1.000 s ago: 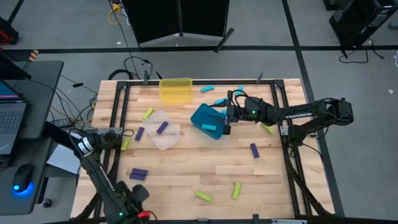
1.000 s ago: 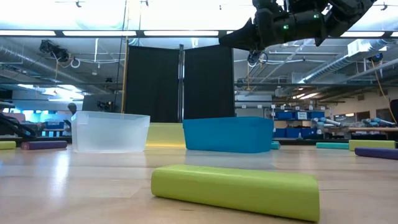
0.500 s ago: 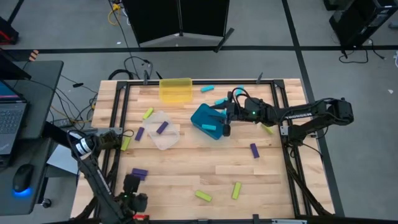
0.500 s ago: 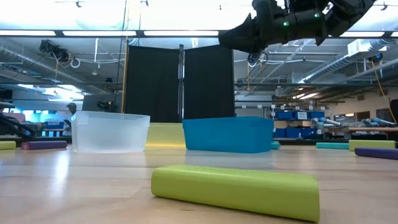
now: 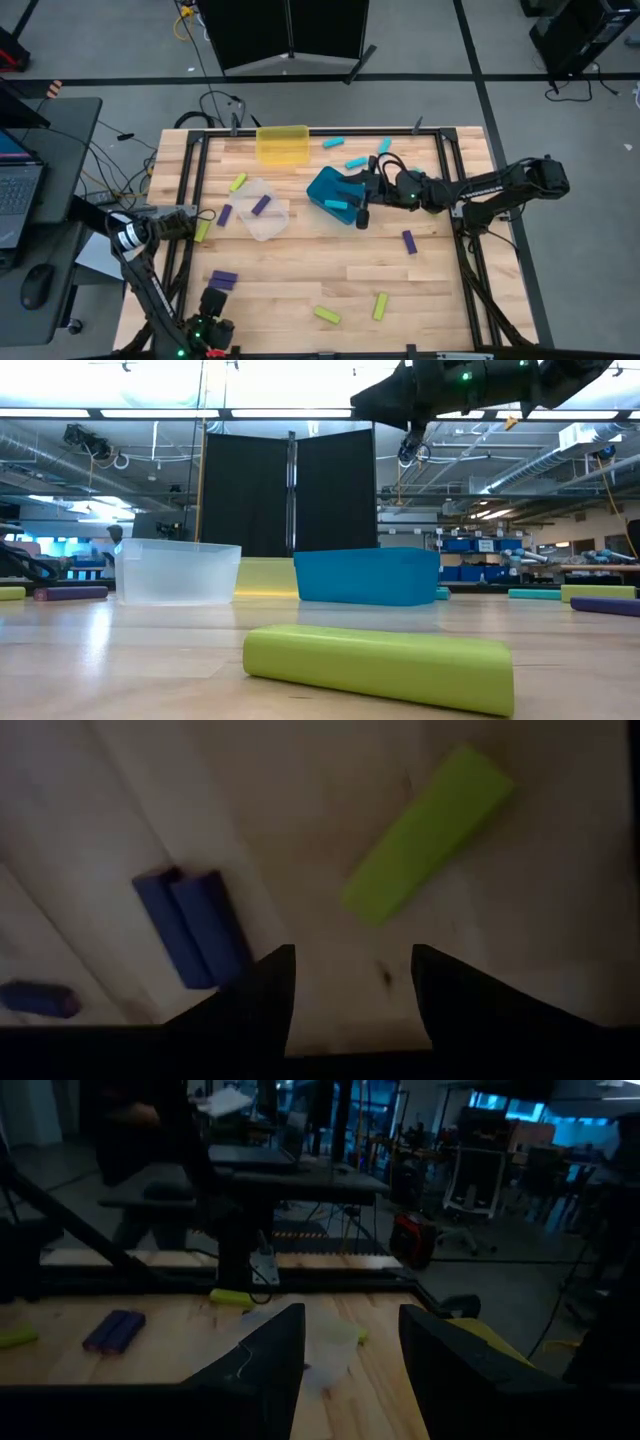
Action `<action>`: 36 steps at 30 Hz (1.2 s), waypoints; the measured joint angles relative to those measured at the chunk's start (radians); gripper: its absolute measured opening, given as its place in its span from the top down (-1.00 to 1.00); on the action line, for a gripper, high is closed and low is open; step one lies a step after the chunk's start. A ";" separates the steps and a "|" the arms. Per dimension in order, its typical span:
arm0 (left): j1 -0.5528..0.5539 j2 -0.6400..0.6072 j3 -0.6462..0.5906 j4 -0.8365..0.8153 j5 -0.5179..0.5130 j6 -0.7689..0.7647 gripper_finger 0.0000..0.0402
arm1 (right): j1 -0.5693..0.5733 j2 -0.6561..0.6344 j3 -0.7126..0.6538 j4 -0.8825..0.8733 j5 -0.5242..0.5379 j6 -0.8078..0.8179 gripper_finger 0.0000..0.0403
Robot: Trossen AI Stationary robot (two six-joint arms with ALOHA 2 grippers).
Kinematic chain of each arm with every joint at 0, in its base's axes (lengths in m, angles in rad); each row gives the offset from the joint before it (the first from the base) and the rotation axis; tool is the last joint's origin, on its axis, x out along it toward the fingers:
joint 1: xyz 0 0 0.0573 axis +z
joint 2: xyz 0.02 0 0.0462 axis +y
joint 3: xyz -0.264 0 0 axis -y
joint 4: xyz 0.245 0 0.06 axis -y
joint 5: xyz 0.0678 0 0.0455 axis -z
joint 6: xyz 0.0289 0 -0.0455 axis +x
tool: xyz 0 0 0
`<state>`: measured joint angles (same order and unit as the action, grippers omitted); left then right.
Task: Sort blocks
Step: Put the green block into the yellow bin
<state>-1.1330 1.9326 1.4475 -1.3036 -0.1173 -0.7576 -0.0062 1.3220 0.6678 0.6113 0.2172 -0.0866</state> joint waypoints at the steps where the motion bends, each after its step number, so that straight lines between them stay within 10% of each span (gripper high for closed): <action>1: -0.002 -0.005 0.000 0.004 -0.008 0.011 -0.04 | 0.005 0.000 0.000 0.004 0.007 0.006 0.13; 16: 0.013 -0.219 -0.238 0.266 0.003 0.006 -0.04 | 0.094 0.000 0.000 0.023 0.107 0.016 0.14; 36: 0.018 -0.222 -0.312 0.427 -0.018 0.366 -0.16 | 0.174 0.000 0.000 0.024 0.285 0.039 0.14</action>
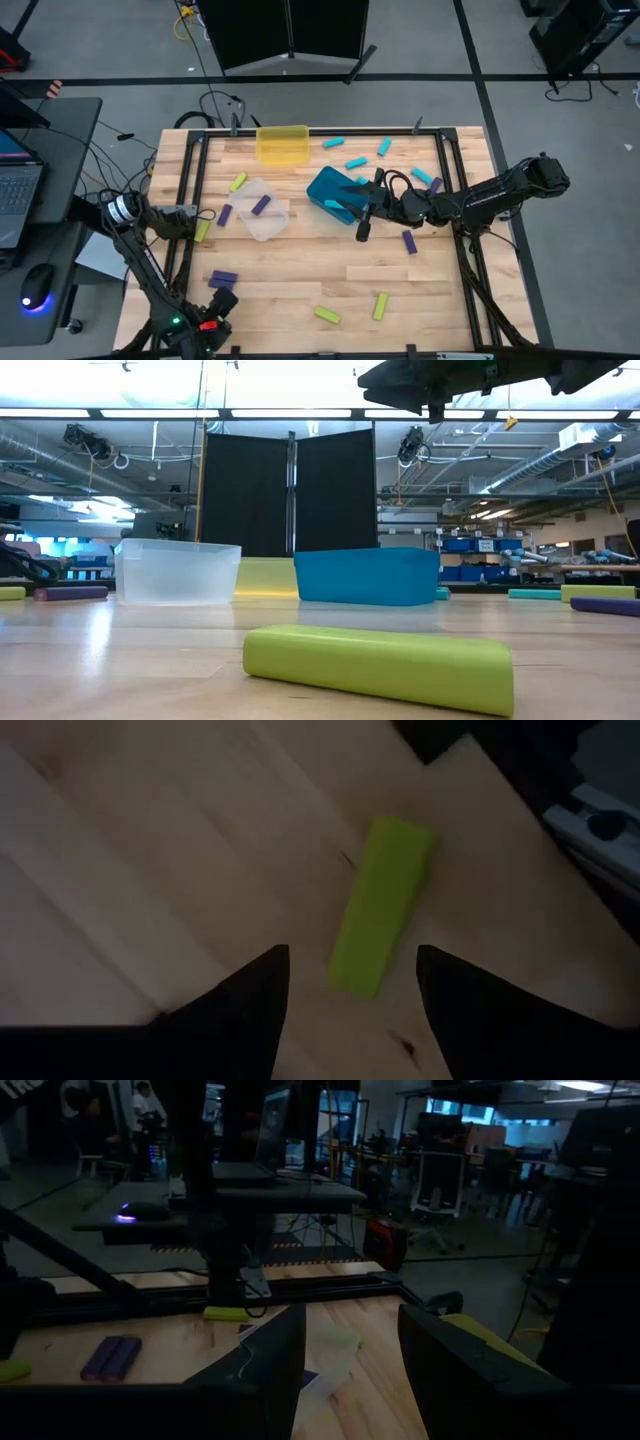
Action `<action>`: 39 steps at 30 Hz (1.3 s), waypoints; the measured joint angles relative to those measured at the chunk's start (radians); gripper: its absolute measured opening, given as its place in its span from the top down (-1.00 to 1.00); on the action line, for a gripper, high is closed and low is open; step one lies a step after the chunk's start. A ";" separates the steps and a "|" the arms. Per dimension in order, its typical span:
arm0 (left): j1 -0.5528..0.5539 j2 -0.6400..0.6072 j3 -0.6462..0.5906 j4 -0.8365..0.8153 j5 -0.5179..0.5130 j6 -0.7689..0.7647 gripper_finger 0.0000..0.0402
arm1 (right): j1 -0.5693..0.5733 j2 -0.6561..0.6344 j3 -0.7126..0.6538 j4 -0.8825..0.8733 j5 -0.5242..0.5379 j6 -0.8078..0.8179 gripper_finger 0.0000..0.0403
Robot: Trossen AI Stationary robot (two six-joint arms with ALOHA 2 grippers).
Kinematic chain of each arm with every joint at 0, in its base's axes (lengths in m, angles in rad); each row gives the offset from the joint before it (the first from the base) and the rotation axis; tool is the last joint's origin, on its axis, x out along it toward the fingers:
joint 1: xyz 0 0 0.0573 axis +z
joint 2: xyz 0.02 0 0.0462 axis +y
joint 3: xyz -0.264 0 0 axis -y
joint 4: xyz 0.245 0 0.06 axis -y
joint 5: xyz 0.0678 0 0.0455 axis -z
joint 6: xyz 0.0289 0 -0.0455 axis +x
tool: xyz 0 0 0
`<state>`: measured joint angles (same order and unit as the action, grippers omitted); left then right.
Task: Sort blocks
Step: Put the green block into the yellow bin
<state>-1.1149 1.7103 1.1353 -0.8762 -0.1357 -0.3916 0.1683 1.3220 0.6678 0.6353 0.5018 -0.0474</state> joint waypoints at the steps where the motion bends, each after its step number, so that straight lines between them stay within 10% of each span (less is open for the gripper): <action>1: 0.000 0.000 -0.008 0.003 0.000 -0.003 -0.18 | 0.002 0.000 0.000 0.000 0.004 0.001 0.14; 39: 0.000 0.058 -0.133 0.278 0.044 0.026 -0.14 | 0.004 0.000 0.000 0.025 0.006 0.003 0.14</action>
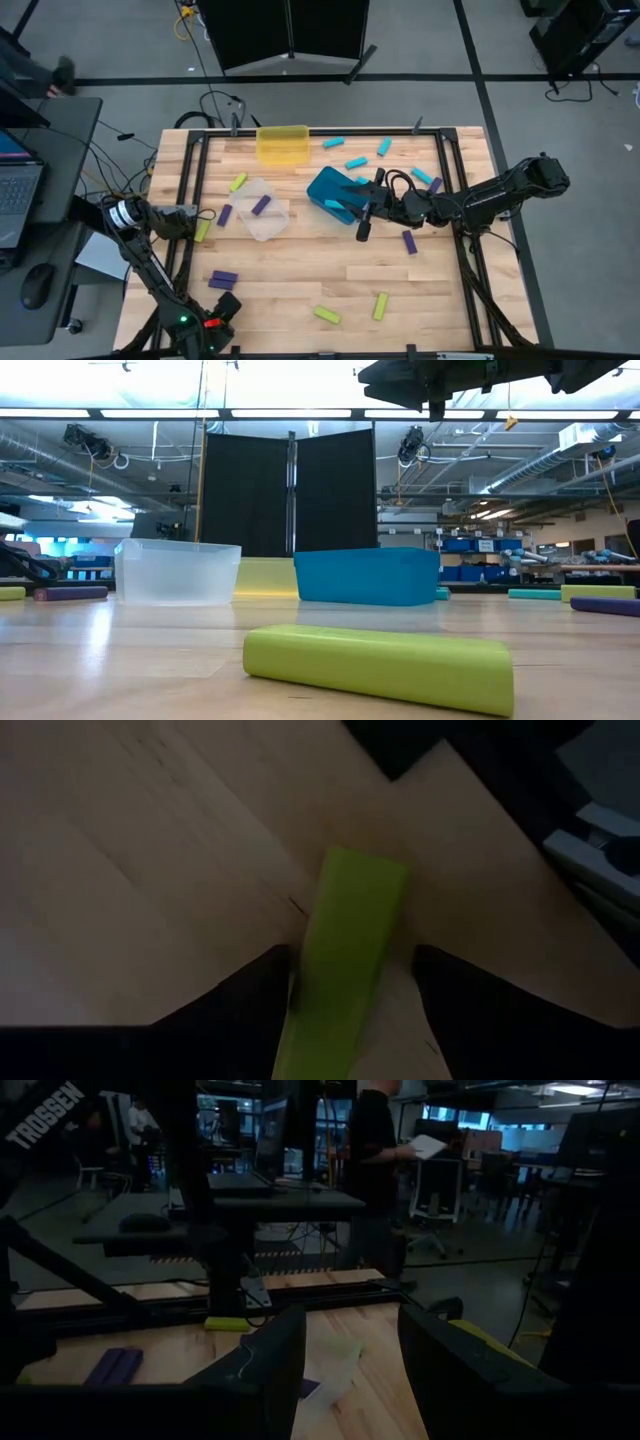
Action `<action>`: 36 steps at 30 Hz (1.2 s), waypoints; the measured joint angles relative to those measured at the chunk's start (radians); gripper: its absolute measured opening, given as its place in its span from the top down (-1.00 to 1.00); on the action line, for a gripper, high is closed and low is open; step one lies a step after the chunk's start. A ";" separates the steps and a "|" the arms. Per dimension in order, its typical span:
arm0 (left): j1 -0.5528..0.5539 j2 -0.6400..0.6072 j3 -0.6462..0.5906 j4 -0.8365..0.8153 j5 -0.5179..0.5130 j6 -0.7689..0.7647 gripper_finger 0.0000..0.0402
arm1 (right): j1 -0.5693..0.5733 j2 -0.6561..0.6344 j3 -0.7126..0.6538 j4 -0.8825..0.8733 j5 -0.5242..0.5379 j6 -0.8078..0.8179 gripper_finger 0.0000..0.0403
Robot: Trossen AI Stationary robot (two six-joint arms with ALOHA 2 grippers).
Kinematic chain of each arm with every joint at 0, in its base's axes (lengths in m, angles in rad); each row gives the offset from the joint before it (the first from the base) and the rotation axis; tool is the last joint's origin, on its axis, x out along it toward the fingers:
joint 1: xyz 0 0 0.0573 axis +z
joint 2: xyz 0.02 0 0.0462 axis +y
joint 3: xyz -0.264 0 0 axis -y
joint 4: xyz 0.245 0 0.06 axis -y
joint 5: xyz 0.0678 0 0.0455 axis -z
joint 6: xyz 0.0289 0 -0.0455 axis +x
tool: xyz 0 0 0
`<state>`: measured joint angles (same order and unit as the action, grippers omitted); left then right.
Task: Sort blocks
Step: Put the green block into the yellow bin
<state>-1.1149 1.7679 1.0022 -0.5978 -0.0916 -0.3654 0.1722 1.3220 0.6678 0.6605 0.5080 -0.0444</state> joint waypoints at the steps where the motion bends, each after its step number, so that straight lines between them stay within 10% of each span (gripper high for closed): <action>1: 0.000 0.000 0.000 0.001 -0.005 0.003 -0.14 | 0.000 0.000 0.000 0.001 0.000 0.000 0.14; 17: 0.001 0.001 -0.034 0.035 -0.027 -0.001 0.44 | 0.000 0.000 0.000 0.002 0.000 -0.002 0.14; 36: 0.005 0.011 0.047 -0.114 -0.075 -0.086 0.47 | 0.000 0.000 0.000 0.001 0.000 -0.029 0.14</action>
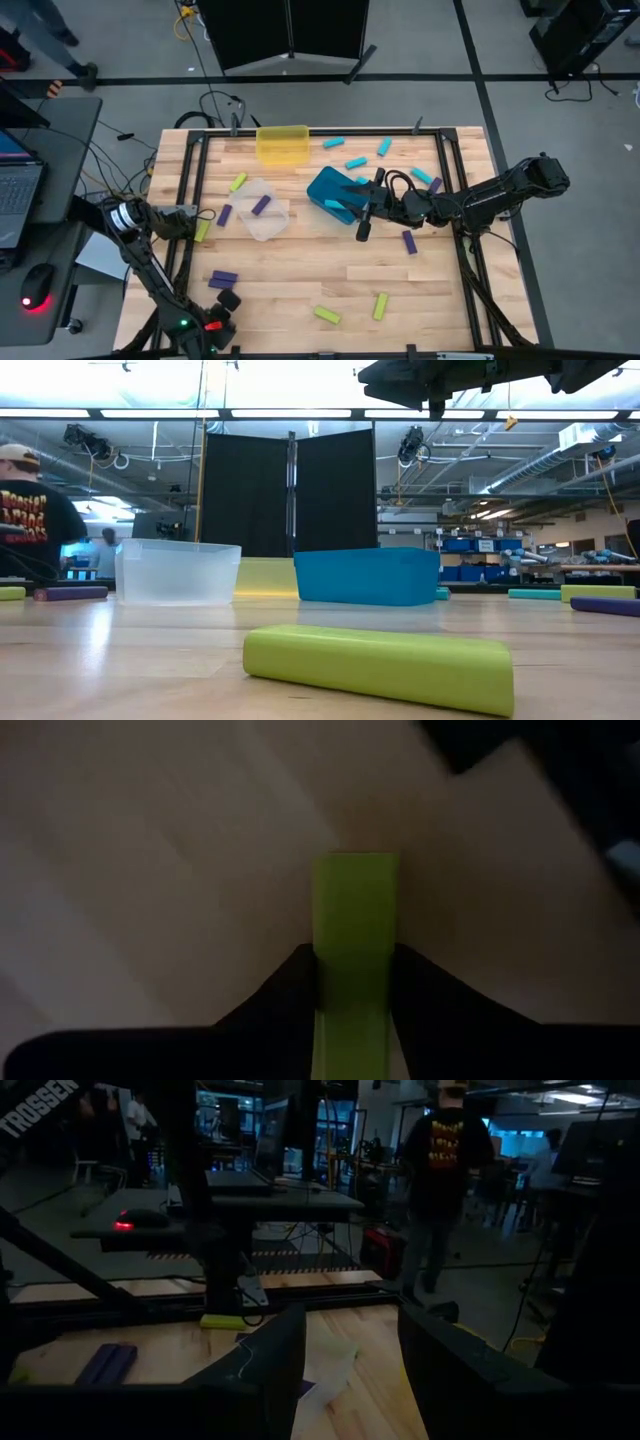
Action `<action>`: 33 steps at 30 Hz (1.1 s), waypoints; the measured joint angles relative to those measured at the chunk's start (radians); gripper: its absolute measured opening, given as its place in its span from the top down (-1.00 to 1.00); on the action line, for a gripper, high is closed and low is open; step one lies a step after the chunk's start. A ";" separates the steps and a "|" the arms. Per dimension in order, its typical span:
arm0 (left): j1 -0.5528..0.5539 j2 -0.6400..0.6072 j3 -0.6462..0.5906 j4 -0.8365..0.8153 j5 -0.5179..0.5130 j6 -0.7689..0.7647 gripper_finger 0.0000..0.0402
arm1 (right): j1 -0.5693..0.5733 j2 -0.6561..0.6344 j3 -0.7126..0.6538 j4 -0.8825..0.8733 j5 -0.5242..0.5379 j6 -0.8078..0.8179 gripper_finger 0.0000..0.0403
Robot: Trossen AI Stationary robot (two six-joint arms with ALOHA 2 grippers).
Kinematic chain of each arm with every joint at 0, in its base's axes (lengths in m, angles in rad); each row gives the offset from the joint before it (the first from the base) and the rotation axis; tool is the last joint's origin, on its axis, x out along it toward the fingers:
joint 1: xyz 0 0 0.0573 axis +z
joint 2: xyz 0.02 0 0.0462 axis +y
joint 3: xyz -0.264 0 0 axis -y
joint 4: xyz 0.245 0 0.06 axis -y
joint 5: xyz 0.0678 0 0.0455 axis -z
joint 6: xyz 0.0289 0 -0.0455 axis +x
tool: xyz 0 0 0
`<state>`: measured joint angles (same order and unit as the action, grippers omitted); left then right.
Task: Sort blocks
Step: Put the green block into the yellow bin
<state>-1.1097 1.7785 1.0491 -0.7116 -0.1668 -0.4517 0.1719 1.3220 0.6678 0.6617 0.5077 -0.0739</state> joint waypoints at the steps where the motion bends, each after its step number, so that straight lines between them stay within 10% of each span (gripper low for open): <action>1: 0.001 0.000 0.005 -0.013 -0.004 -0.001 0.47 | 0.000 0.000 0.000 0.000 0.000 0.000 0.14; 33: 0.196 -0.169 0.079 -0.244 -0.236 0.076 0.46 | 0.001 0.000 0.000 -0.002 -0.005 -0.032 0.14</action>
<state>-0.9137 1.6099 1.1278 -0.9557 -0.4024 -0.3754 0.1726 1.3220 0.6678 0.6596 0.5030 -0.1056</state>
